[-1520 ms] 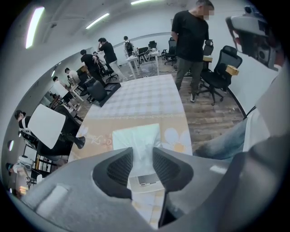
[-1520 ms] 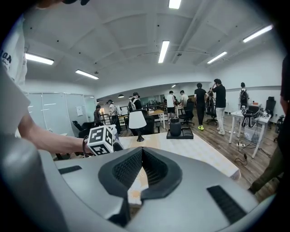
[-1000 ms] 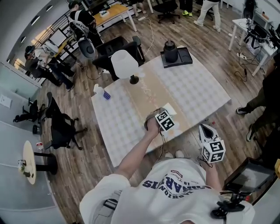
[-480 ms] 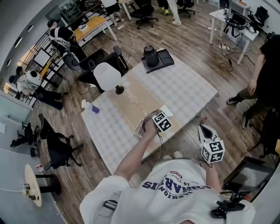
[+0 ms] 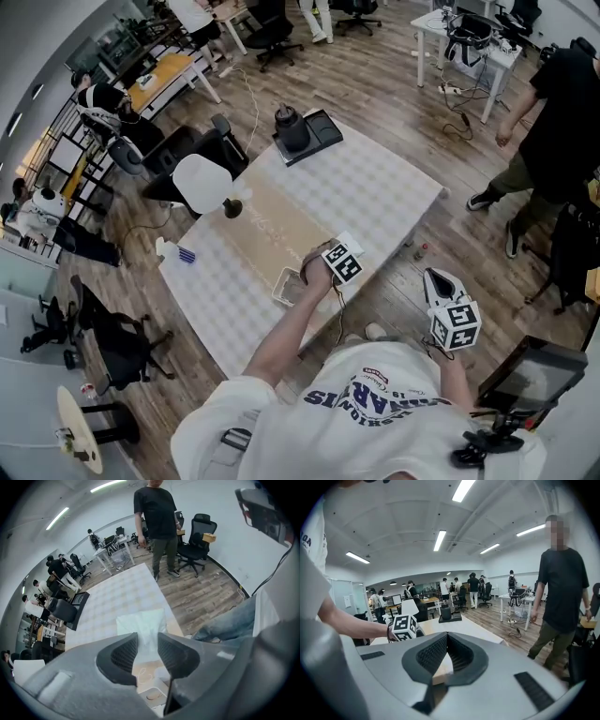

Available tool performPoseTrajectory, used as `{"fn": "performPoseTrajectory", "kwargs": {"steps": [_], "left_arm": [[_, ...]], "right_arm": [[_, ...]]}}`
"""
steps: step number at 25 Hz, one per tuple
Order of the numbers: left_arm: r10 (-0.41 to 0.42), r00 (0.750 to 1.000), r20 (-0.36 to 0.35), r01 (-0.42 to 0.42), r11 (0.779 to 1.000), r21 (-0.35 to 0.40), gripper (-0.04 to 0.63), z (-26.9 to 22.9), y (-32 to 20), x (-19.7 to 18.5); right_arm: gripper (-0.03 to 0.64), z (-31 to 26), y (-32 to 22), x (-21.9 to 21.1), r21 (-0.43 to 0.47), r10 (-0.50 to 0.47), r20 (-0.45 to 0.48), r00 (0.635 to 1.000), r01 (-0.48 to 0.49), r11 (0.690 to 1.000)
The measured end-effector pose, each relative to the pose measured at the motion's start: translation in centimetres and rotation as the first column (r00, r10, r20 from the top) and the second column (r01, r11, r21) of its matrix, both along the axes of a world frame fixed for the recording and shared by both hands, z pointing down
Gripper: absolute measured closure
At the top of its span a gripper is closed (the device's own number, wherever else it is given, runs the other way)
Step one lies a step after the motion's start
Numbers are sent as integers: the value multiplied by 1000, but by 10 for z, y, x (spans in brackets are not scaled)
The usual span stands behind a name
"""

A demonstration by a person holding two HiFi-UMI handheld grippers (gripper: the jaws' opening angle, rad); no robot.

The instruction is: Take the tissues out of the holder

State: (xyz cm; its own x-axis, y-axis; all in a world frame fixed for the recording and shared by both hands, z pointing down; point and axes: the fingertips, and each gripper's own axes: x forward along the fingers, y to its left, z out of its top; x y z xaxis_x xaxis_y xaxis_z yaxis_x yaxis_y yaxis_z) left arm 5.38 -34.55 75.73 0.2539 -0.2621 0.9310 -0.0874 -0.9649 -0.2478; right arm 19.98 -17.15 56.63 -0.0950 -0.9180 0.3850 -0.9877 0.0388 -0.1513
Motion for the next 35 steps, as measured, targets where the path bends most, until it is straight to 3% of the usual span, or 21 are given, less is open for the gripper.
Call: {"fn": "performPoseTrajectory", "kwargs": {"steps": [13,18,28,35], "left_arm": [[59,994,96,-52,996,-72,457,71,-2,16],[51,989,139,-37,994,-101,459,96,-4,14],[45,979,199,-17,990,-142,465,121,0,3],[49,981,190,-23,990,-139,463,122,2,1]], "right_arm": [[609,10,29,35,-24,125,-1,992,-125,992],[609,13,38,46,-31,158,-3,987,-158,987],[609,6,40,47,-28,166,-13,986,-166,986],[608,6,36,35,-28,138,-12,990,-138,990]]}}
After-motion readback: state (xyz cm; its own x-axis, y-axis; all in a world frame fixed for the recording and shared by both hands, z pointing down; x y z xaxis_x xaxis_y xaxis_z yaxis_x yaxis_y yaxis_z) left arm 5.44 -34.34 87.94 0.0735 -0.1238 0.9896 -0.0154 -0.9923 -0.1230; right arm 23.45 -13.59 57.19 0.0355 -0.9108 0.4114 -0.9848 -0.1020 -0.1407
